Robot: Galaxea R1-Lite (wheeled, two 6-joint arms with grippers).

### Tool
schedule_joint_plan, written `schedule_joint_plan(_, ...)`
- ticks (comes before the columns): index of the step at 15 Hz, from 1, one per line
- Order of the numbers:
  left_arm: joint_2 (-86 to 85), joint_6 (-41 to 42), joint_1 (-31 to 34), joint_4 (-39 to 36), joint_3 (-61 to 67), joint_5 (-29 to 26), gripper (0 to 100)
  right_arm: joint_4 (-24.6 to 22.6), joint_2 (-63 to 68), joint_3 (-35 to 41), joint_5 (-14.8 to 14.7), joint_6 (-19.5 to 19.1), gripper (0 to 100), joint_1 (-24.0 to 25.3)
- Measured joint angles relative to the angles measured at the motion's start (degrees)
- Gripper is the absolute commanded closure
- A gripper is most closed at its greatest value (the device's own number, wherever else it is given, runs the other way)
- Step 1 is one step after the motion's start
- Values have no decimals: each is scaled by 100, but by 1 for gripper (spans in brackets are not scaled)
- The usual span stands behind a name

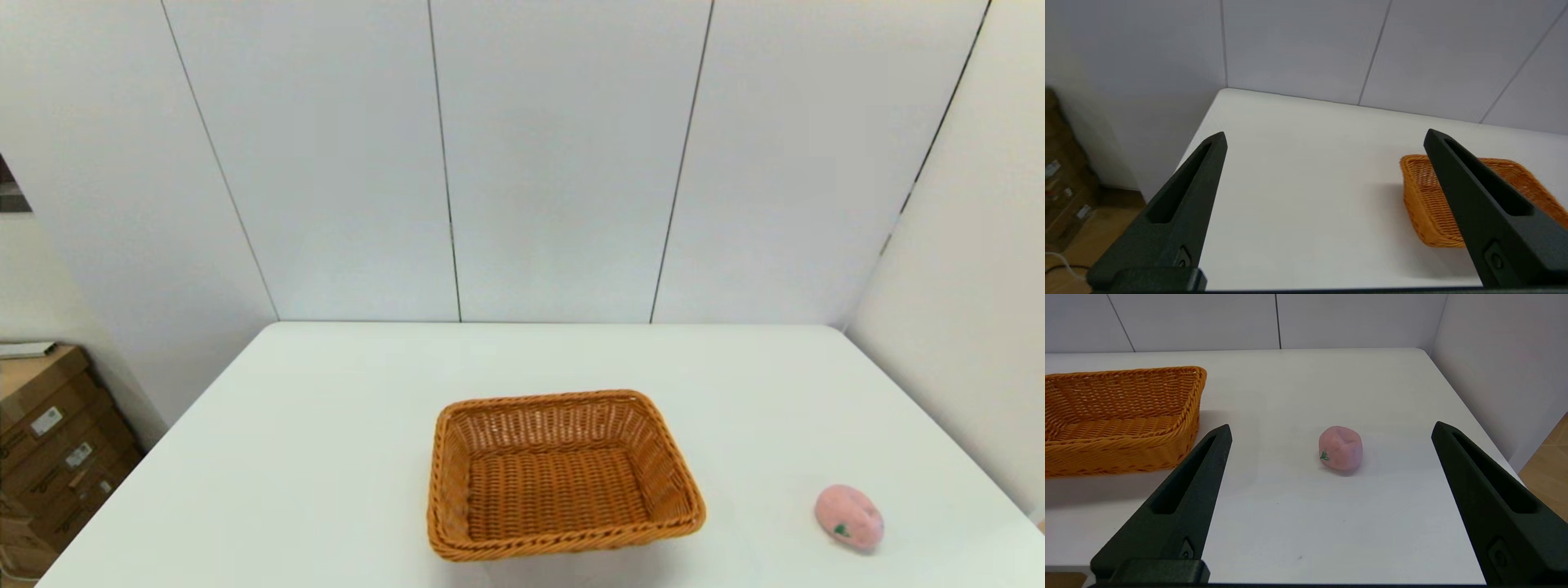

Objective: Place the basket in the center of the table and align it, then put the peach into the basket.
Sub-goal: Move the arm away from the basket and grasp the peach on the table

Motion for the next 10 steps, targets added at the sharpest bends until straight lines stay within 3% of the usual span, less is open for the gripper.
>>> schedule_joint_plan(10,-764,221,762,-151,1167,0,0,0,0,0,0,6,0,0)
